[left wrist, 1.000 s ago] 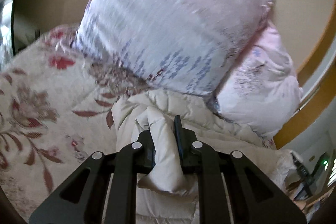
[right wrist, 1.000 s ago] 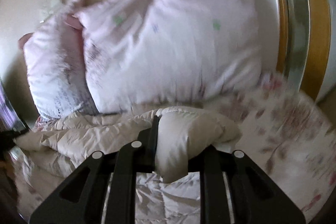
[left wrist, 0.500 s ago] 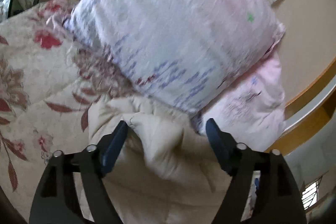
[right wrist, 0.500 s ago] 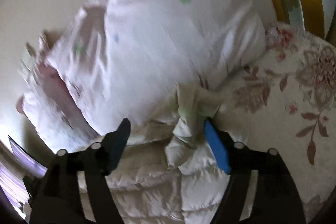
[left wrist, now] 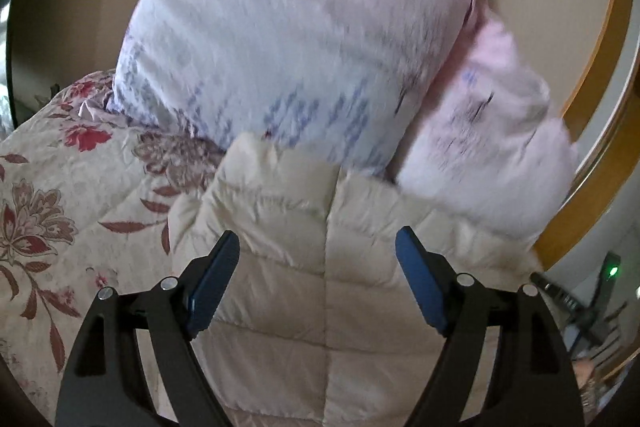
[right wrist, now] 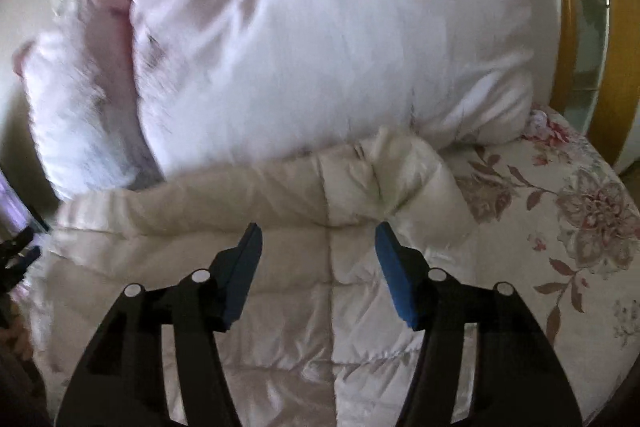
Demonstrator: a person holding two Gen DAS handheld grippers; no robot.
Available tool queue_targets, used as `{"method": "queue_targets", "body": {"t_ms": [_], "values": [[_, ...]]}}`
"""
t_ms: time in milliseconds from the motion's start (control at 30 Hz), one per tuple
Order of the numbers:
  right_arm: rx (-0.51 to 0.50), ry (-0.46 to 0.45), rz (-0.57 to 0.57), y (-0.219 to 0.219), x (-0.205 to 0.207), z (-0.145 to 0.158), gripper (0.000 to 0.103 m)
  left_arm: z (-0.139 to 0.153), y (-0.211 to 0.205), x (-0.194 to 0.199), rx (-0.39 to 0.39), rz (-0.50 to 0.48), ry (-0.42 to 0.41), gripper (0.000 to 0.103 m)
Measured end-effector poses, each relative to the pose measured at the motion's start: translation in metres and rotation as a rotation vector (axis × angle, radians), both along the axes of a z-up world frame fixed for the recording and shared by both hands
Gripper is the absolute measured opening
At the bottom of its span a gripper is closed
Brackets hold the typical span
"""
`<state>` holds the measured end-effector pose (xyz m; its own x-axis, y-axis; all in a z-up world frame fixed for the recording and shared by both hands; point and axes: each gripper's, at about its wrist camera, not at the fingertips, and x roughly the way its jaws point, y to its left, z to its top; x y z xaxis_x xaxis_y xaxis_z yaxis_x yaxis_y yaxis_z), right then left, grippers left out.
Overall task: Fold large clothes
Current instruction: 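Press the folded jacket down with both open grippers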
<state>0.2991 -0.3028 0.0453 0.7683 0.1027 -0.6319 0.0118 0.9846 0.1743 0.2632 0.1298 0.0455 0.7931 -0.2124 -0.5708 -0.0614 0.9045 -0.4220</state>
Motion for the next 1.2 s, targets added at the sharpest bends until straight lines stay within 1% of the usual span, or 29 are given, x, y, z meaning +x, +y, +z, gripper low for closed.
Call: {"method": "queue_targets", "body": {"t_ms": [100, 200, 333, 467, 533, 600, 667, 733, 833, 933, 967, 1000, 1067, 1100, 1200], "values": [[-0.032, 0.054, -0.069, -0.003, 0.011, -0.015, 0.060, -0.015, -0.002, 0.005, 0.032, 0.026, 0.034, 0.080], [-0.032, 0.103, -0.109, -0.009, 0.021, -0.030, 0.060, -0.030, 0.001, 0.013, 0.033, 0.054, 0.068, 0.080], [-0.064, 0.122, -0.143, -0.007, 0.029, -0.040, 0.066, -0.041, 0.003, 0.021, 0.054, 0.093, 0.098, 0.080], [-0.070, 0.136, -0.172, -0.009, 0.037, -0.047, 0.068, -0.050, 0.004, 0.030, 0.058, 0.127, 0.134, 0.081], [-0.056, 0.139, -0.183, -0.012, 0.041, -0.049, 0.069, -0.056, 0.006, 0.037, 0.052, 0.144, 0.152, 0.082], [-0.038, 0.143, -0.196, -0.016, 0.045, -0.052, 0.070, -0.060, 0.007, 0.041, 0.053, 0.161, 0.168, 0.088], [-0.027, 0.146, -0.206, -0.018, 0.047, -0.054, 0.070, -0.065, 0.010, 0.047, 0.034, 0.171, 0.190, 0.092], [-0.015, 0.146, -0.213, -0.020, 0.049, -0.056, 0.071, -0.067, 0.010, 0.051, 0.036, 0.177, 0.192, 0.094], [0.025, 0.158, -0.198, -0.025, 0.046, -0.052, 0.070, -0.063, 0.009, 0.046, 0.051, 0.165, 0.199, 0.094], [0.139, 0.140, -0.196, -0.047, 0.026, -0.042, 0.070, -0.058, 0.014, 0.035, 0.034, 0.145, 0.195, 0.093], [0.162, 0.141, -0.199, -0.050, 0.022, -0.041, 0.070, -0.059, 0.017, 0.034, 0.029, 0.147, 0.200, 0.093], [0.184, 0.150, -0.203, -0.055, 0.022, -0.043, 0.070, -0.061, 0.021, 0.036, 0.021, 0.159, 0.212, 0.093], [0.212, 0.199, -0.190, -0.061, 0.030, -0.051, 0.070, -0.064, 0.026, 0.039, -0.012, 0.165, 0.229, 0.094], [0.217, 0.199, -0.191, -0.062, 0.029, -0.051, 0.068, -0.063, 0.027, 0.038, -0.015, 0.168, 0.231, 0.093], [0.262, 0.172, -0.220, -0.073, 0.007, -0.036, 0.068, -0.053, 0.031, 0.020, -0.050, 0.132, 0.211, 0.093]]}}
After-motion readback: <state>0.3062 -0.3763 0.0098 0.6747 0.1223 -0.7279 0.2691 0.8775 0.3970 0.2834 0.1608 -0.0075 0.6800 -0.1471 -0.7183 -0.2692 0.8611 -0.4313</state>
